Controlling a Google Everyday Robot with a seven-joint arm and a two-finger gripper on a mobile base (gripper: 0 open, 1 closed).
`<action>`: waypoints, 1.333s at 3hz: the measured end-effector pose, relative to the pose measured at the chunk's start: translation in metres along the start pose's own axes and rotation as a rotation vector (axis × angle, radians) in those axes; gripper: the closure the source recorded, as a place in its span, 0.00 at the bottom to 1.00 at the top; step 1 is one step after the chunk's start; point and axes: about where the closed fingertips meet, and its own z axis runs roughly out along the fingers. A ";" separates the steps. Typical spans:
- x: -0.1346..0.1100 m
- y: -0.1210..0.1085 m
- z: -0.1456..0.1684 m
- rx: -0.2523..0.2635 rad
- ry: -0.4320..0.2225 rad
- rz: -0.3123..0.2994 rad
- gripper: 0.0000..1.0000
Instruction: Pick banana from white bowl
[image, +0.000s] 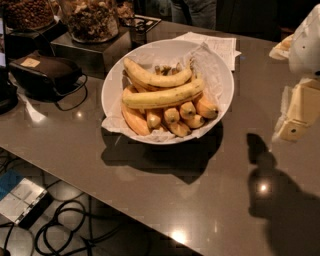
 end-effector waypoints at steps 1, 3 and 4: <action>-0.007 0.002 -0.008 0.006 0.002 -0.013 0.00; -0.040 0.011 -0.020 0.000 0.042 -0.119 0.00; -0.041 0.011 -0.021 0.001 0.043 -0.121 0.00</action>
Offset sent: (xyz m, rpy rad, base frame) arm -0.0115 0.0334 0.0269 -0.0530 0.0242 0.0877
